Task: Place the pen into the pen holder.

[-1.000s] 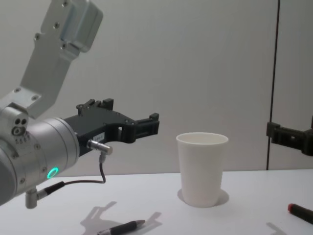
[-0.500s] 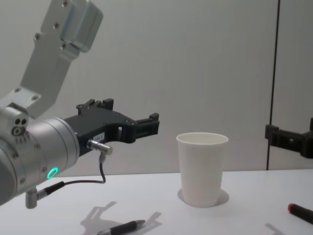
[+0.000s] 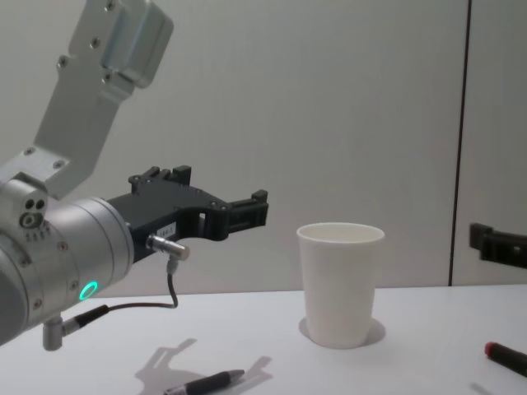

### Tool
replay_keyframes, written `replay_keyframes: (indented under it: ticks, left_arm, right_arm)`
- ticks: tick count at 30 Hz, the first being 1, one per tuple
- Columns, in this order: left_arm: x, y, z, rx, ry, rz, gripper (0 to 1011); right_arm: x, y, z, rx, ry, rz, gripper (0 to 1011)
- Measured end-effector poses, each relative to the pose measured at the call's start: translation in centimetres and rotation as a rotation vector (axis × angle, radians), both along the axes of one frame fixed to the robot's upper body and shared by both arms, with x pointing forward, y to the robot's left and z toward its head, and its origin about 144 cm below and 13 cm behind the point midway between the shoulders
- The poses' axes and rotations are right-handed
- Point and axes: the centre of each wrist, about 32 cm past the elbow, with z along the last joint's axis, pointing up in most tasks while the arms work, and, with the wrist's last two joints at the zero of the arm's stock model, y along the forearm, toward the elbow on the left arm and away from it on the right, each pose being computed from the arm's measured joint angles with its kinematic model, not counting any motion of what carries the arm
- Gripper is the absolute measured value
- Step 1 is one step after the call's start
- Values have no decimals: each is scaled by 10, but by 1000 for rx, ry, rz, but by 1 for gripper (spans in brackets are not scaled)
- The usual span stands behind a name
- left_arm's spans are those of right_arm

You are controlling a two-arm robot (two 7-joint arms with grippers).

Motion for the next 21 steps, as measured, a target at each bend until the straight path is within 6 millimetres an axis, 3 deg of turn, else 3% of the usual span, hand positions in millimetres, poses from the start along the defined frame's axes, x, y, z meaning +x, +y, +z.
replay_keyframes:
  ticks: [21]
  left_arm:
    - [0,0,0,0,0,0,1001]
  right_arm:
    - [-30,-28,10,-66,75,-99,1002]
